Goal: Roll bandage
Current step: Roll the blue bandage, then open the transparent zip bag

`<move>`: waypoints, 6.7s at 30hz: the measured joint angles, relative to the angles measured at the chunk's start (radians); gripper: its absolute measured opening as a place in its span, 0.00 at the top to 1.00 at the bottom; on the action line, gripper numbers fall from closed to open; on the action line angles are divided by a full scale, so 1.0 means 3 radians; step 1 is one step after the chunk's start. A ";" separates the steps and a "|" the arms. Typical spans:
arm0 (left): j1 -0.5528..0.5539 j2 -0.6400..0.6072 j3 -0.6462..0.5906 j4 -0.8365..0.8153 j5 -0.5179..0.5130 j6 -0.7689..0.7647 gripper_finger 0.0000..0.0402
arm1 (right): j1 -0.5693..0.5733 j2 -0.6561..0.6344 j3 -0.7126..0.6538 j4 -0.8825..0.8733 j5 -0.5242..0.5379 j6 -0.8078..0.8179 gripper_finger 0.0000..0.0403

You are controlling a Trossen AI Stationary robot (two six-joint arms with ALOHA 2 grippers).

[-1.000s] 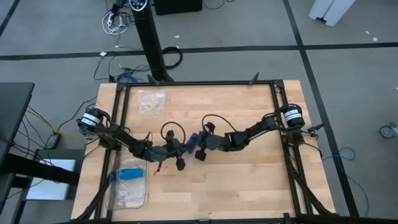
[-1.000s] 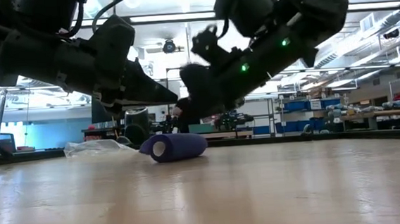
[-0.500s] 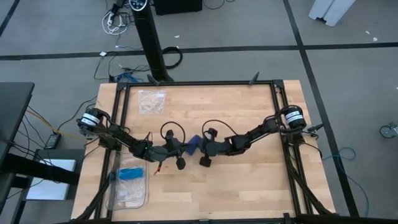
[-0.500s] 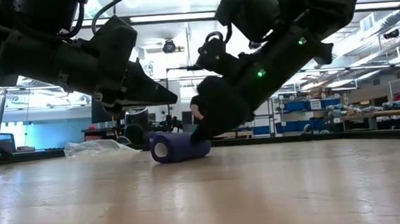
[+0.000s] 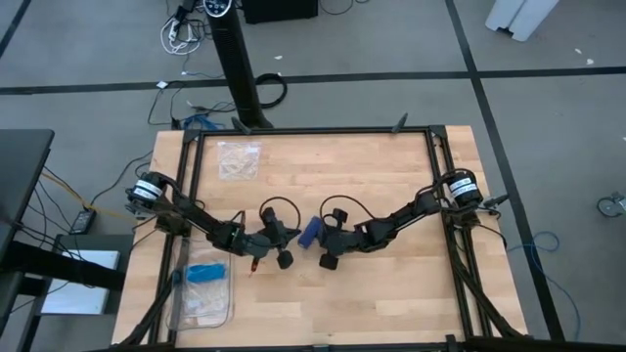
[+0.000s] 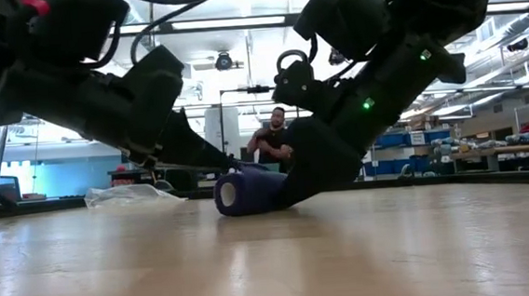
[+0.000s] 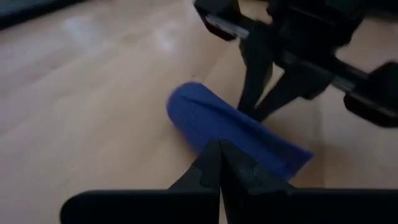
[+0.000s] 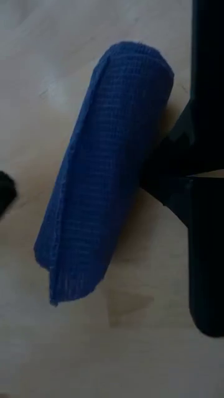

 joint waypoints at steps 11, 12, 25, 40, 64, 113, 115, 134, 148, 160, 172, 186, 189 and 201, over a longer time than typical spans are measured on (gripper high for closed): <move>0.0000 0.0409 0.0410 -0.0225 0.0115 0.0123 0.99 | 0.0272 -0.0021 -0.0005 0.0148 0.0021 0.0052 0.99; 0.0000 0.0414 0.0428 -0.0230 0.0120 0.0166 0.99 | 0.0291 -0.0032 -0.0005 0.0156 0.0024 0.0053 0.99; -0.0010 0.0419 0.0447 -0.0253 0.0156 0.0264 0.99 | 0.0297 -0.0229 -0.0003 0.0172 0.0094 0.0022 1.00; -0.0015 0.0419 0.0452 -0.0231 0.0182 0.0266 0.99 | 0.0480 -0.0229 -0.0003 0.0175 -0.0361 0.0046 0.99; -0.0070 0.0418 0.0460 -0.0168 0.0190 0.0373 0.99 | 0.0423 -0.0376 0.0000 -0.0184 0.0219 -0.0077 1.00; -0.0173 0.0416 0.1099 -0.1104 0.0499 0.0617 0.99 | 0.0668 -0.0305 -0.0003 -0.0313 -0.0054 0.0118 0.98; -0.0174 0.0416 0.1101 -0.1098 0.0516 0.0617 0.99 | 0.0685 -0.0305 -0.0003 -0.0270 -0.0054 0.0099 0.97; -0.0174 0.0416 0.1101 -0.1010 0.0576 0.0704 0.99 | 0.0550 -0.0351 -0.0003 -0.0214 0.0213 -0.0040 0.99; -0.0174 0.0416 0.1101 -0.1006 0.0519 0.0699 0.99 | 0.0678 -0.0340 0.0006 -0.0428 0.0139 0.0112 1.00; -0.0174 0.0404 0.1101 -0.1023 0.0405 0.0641 0.99 | 0.0800 -0.0338 0.0005 -0.0504 0.0106 0.0142 0.99; -0.0146 0.0296 0.1101 -0.1161 0.0256 0.0447 0.99 | 0.0850 -0.0313 -0.0008 -0.0622 -0.0254 0.0324 0.97; 0.0058 -0.0593 0.1103 -0.3538 -0.0518 -0.1014 0.99 | 0.1283 -0.0457 -0.0008 -0.0522 -0.0177 0.0402 0.85; 0.0275 -0.0646 0.1098 -0.4490 -0.0501 -0.1758 0.99 | 0.1393 -0.0572 -0.0008 -0.0544 0.0110 0.0352 0.86; 0.1157 -0.0619 0.1095 -0.5028 -0.0389 -0.0907 0.92 | 0.1460 -0.0772 -0.0003 -0.0544 0.0395 0.0187 0.99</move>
